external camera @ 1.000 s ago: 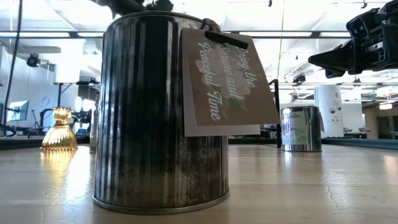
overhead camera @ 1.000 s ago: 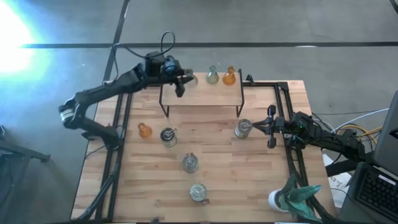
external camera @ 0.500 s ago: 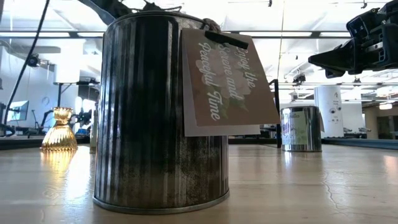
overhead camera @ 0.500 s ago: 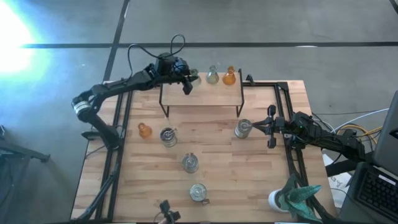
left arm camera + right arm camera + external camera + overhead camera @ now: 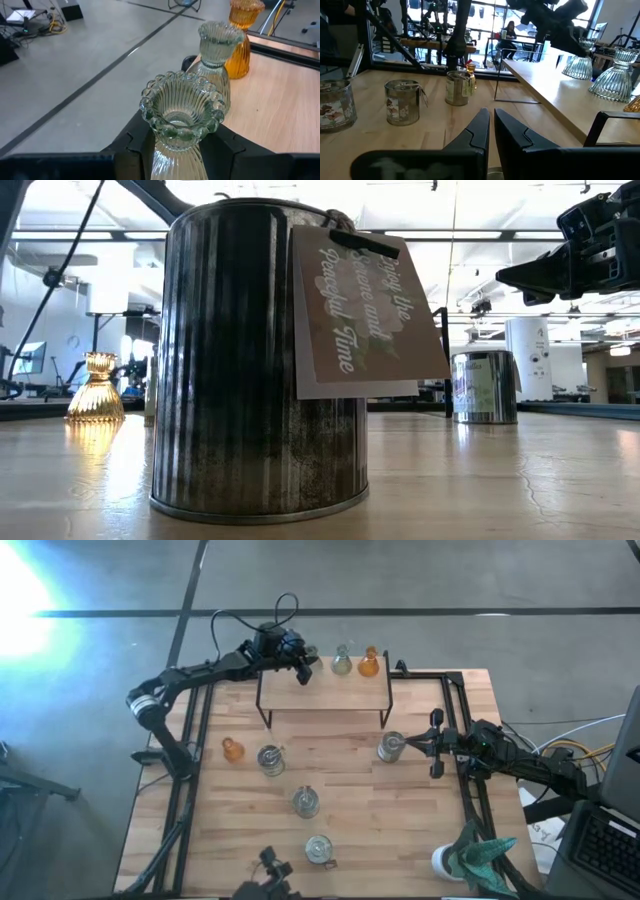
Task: Pick & Place candle stick holders
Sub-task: Put the green candle holder on the shelf aligned with the green candle holder
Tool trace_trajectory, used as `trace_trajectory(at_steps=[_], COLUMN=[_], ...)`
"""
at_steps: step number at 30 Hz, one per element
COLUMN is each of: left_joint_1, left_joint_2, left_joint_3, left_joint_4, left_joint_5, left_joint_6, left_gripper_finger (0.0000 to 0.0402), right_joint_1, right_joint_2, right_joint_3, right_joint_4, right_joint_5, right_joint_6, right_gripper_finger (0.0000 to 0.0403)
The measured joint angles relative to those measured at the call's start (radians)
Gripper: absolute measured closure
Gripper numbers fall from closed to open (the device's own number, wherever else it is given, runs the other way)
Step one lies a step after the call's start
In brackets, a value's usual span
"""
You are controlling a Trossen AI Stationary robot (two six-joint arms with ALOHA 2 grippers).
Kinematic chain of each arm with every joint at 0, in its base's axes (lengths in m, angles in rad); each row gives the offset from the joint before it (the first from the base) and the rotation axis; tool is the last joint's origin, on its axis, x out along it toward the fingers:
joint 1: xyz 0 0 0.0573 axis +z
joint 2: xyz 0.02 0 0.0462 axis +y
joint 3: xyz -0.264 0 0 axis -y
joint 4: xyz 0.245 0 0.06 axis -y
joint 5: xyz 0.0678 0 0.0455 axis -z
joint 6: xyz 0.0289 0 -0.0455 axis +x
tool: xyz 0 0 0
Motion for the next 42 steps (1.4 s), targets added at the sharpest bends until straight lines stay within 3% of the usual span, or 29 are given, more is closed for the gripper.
trace_trajectory(at_steps=[27, 35, 42], left_joint_1=[0.006, 0.007, 0.015], left_joint_2=[0.035, 0.035, 0.035], left_joint_3=[0.001, 0.001, 0.0], left_joint_4=[0.032, 0.03, 0.029], left_joint_5=[0.02, 0.02, 0.018], left_joint_6=[0.034, 0.038, 0.038], left_gripper_finger=[0.0266, 0.0248, 0.0209], right_joint_1=[0.0, 0.0, 0.0], right_joint_2=[0.0, 0.0, 0.0], right_joint_3=[0.0, 0.0, 0.0], right_joint_4=[0.0, 0.0, 0.0], right_joint_5=[0.0, 0.0, 0.0], right_joint_6=[0.0, 0.0, 0.0], right_gripper_finger=[0.0381, 0.0381, 0.0381])
